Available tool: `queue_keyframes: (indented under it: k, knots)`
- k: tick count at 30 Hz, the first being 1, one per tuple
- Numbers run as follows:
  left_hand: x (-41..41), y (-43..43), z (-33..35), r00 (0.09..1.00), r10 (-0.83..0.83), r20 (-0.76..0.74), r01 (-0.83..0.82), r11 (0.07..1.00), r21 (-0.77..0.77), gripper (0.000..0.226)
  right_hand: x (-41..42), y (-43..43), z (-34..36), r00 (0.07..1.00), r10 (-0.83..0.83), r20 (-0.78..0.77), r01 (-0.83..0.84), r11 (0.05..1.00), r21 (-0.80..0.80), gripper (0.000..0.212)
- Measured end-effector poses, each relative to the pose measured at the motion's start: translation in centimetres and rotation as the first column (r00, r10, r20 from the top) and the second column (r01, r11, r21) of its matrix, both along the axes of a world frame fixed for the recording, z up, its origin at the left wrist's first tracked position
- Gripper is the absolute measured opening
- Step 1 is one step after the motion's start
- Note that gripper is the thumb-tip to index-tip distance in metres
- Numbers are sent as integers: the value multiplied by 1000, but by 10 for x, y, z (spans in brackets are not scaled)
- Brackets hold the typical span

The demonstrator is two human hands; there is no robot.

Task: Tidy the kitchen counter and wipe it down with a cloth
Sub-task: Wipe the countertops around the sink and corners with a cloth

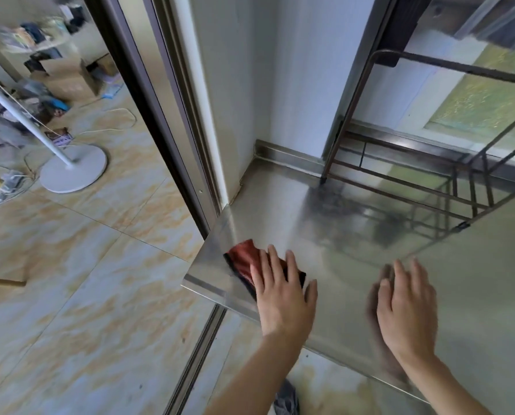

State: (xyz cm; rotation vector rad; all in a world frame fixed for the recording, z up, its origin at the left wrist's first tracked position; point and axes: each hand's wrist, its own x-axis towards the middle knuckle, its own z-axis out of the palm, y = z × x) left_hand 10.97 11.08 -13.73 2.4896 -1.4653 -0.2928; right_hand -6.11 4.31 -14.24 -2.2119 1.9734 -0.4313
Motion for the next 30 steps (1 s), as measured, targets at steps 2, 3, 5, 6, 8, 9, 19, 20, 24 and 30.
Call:
queue_keyframes:
  k: [2, 3, 5, 6, 8, 9, 19, 20, 24, 30]
  knots:
    - [-3, 28, -1, 957, -290, 22, 289, 956, 38, 58, -3, 6, -7, 998, -47, -50, 50, 998, 42, 62]
    - [10, 40, -3, 926, -376, 37, 376, 927, 23, 60, -3, 7, -9, 997, -47, -61, 50, 998, 48, 64]
    - [53, 46, -2, 915, -400, 41, 401, 916, -18, 69, -1, 8, -11, 996, -35, -79, 38, 999, 33, 67]
    - [77, 44, -3, 937, -347, 33, 348, 937, -25, 73, -1, 8, -11, 996, -32, -82, 35, 999, 30, 68]
    - [115, 32, -1, 991, -134, 26, 134, 991, -10, 78, 0, 7, -12, 996, -30, -80, 32, 999, 21, 68]
    - [126, 25, 0, 999, -50, 13, 50, 999, 14, 80, 0, 6, -13, 996, -29, -85, 31, 999, 20, 67]
    - [18, 75, -2, 857, -515, 35, 514, 857, 17, 71, 4, 10, -9, 995, -31, -91, 36, 998, 46, 63]
    - [23, 68, -1, 852, -521, 49, 520, 854, 25, 72, 3, 10, -10, 995, -31, -95, 35, 998, 43, 63]
    - [70, 18, 1, 952, -302, 42, 298, 952, 74, 84, 3, 8, -11, 995, -32, -91, 36, 999, 39, 64]
    - [6, 53, -6, 911, -408, 58, 410, 911, -48, 72, 0, 10, -12, 995, -23, -102, 30, 997, 67, 69]
